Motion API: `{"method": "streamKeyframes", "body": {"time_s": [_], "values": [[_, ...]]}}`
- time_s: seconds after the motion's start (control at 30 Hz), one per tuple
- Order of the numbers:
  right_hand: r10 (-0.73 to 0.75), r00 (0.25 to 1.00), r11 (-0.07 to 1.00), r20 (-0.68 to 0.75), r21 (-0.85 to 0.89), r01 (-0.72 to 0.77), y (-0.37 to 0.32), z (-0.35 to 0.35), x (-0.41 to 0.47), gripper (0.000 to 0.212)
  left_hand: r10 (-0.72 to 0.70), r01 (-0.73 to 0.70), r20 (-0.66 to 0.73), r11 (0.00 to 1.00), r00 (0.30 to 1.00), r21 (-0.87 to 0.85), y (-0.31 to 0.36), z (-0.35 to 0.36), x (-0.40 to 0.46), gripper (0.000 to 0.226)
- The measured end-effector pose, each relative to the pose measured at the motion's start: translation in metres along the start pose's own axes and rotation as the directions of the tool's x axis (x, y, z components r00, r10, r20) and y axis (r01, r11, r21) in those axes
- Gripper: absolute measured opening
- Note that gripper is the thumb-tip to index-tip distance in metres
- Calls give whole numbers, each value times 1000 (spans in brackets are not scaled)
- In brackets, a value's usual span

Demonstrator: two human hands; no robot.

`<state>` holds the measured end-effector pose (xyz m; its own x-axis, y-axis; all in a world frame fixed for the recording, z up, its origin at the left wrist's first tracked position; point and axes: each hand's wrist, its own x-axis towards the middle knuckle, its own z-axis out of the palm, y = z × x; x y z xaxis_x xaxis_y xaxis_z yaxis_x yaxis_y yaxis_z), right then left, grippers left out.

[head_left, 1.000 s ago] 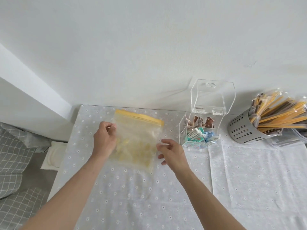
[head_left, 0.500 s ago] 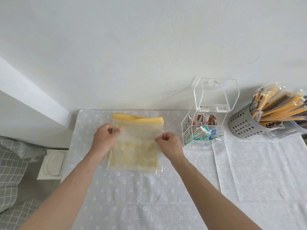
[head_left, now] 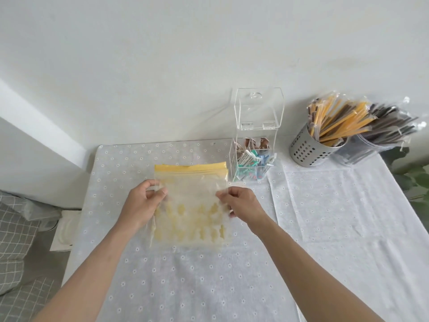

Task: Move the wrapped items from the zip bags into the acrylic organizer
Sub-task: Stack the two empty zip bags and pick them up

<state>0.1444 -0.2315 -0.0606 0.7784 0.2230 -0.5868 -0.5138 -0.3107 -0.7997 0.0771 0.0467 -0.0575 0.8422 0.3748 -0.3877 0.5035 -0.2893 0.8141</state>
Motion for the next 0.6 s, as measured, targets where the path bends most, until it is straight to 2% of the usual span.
{"method": "streamKeyframes", "body": {"time_s": [0.17,0.33,0.6], "values": [[-20,1000,999,1,50,20,28,-50,-60,18,38,-38,3,999,999,5,10,43,-59,26],[-26,999,997,-38,68,28,64,-125,-131,18,72,-70,123,997,990,-22,29,103,-122,33],[0,968,992,-250,120,31,149,-268,-248,15,175,-194,331,981,927,25,75,255,-209,34]]}}
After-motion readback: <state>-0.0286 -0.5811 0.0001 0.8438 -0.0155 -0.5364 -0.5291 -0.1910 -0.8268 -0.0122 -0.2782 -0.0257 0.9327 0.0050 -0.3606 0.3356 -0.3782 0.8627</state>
